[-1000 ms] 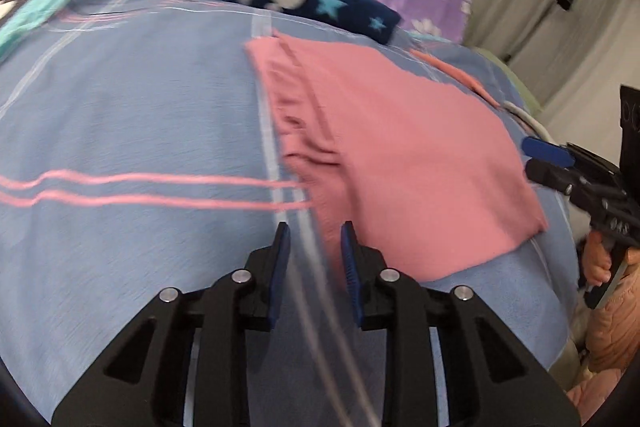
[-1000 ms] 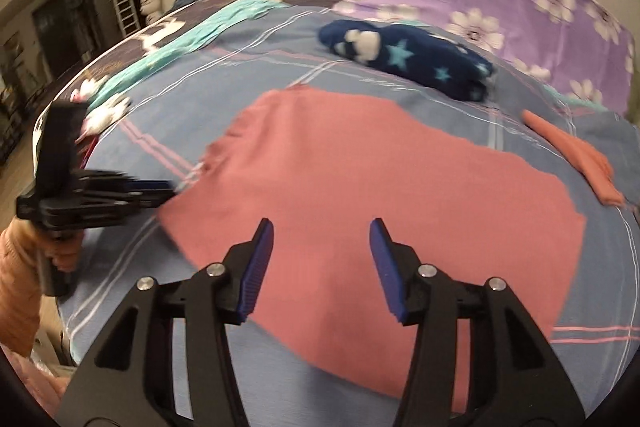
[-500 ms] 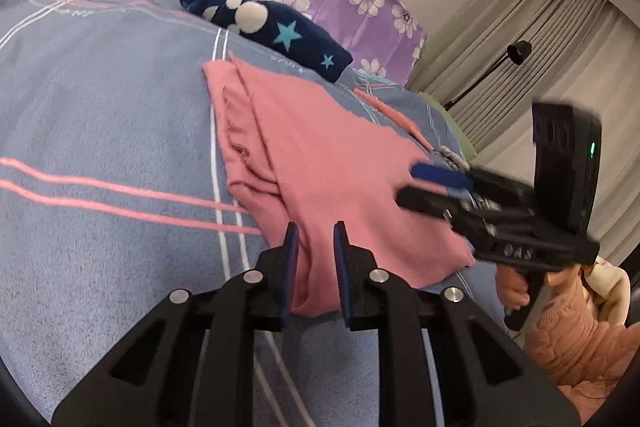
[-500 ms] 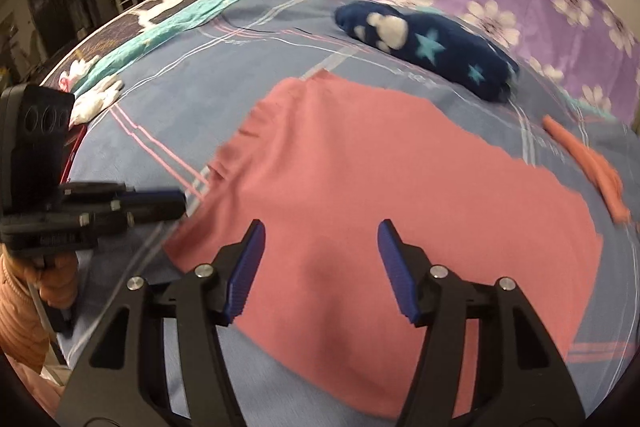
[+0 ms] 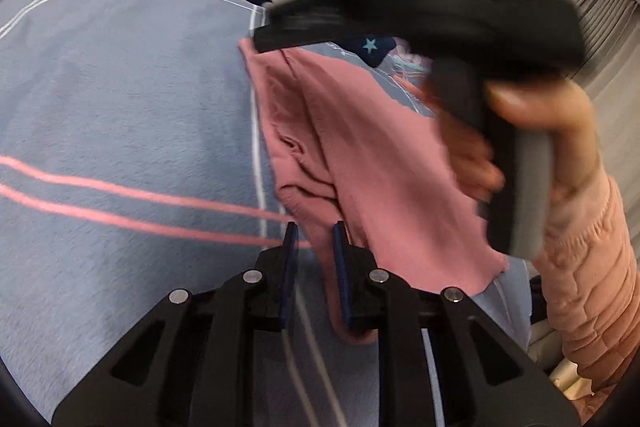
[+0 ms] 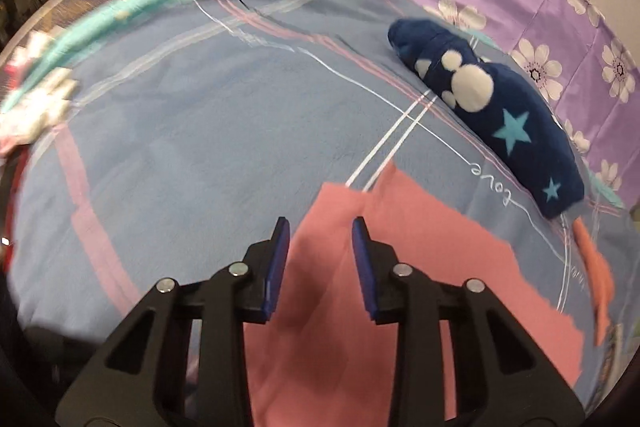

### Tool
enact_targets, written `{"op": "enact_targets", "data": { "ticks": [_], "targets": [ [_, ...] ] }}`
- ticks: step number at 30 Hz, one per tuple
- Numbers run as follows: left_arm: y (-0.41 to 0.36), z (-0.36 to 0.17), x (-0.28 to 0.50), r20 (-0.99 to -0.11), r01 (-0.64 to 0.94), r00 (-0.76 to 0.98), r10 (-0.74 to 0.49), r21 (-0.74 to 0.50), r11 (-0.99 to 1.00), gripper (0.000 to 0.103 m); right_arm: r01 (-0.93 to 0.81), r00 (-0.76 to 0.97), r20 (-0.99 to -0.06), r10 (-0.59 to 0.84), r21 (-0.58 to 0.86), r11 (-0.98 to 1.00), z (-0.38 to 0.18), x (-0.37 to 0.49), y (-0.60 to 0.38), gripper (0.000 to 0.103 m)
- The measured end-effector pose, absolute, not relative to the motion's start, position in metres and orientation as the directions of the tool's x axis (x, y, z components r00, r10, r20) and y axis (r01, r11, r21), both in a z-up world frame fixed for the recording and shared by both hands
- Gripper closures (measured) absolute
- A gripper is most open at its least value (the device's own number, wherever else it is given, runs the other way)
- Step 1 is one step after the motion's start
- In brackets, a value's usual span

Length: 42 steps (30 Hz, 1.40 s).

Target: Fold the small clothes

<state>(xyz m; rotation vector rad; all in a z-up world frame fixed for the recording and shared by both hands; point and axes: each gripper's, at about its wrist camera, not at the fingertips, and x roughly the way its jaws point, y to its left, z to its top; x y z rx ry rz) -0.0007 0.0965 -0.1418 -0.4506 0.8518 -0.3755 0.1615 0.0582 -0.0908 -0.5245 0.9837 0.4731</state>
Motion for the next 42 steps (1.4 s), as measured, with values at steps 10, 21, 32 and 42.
{"op": "enact_targets", "data": {
  "ticks": [10, 21, 32, 42],
  "targets": [
    [0.087, -0.134, -0.006, -0.597, 0.23, 0.616, -0.514, -0.487, 0.842, 0.101, -0.475, 0.478, -0.849, 0.225, -0.035, 0.879, -0.078, 0.192, 0.045, 0.098],
    [0.096, -0.128, -0.037, -0.613, 0.194, 0.644, -0.459, -0.449, 0.872, 0.103, -0.417, 0.354, -0.859, 0.37, 0.209, 0.884, -0.105, 0.21, 0.022, 0.092],
    [0.089, -0.144, -0.032, -0.66, 0.185, 0.562, -0.499, -0.488, 0.853, 0.088, -0.62, 0.411, -0.818, 0.403, 0.073, 0.781, -0.062, 0.116, 0.0, 0.082],
    [0.1, -0.15, -0.047, -0.606, 0.159, 0.548, -0.577, -0.601, 0.783, 0.087, -0.754, 0.325, -0.849, 0.417, 0.034, 0.656, -0.087, 0.03, -0.007, 0.083]
  ]
}}
